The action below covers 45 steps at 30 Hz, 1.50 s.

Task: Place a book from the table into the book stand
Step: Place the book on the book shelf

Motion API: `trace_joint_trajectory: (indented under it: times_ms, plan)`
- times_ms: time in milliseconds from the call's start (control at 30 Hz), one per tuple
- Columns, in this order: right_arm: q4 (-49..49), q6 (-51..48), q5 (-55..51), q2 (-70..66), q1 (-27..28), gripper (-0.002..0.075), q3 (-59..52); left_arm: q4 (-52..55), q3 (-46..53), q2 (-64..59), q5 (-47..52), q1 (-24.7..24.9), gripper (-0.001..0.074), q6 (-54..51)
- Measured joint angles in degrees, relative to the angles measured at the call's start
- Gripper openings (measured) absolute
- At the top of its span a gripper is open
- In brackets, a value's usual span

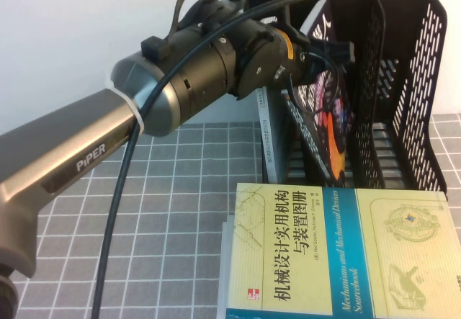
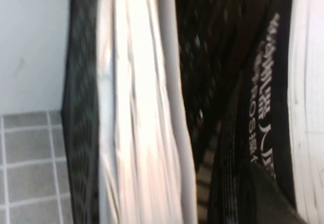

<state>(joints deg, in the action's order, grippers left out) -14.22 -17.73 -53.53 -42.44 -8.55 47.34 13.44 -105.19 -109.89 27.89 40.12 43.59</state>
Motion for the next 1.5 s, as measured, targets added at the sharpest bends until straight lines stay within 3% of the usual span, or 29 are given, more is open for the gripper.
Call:
trace_joint_trajectory:
  times_ms: [167, 433, 1100, 1500]
  plan:
    - [-0.12, 0.0, 0.38, 0.0, 0.0, -0.0005, 0.0, 11.02, 0.0, 0.0, -1.85, 0.21, 0.0108, 12.34]
    - [-0.46, 0.0, 1.44, 0.0, 0.0, -0.0005, 0.0, 21.31, 0.0, 0.0, -2.25, 0.79, 0.0108, 23.7]
    - [-1.78, 0.0, 1.85, 0.0, 0.0, -0.0005, 0.0, 29.52, 0.0, -0.96, 1.45, 5.97, 0.0108, 27.26]
    - [-2.15, 0.0, 1.85, 0.0, 0.0, -0.0005, 0.0, 40.93, 0.0, -4.32, 7.04, 9.99, 0.0108, 40.24]
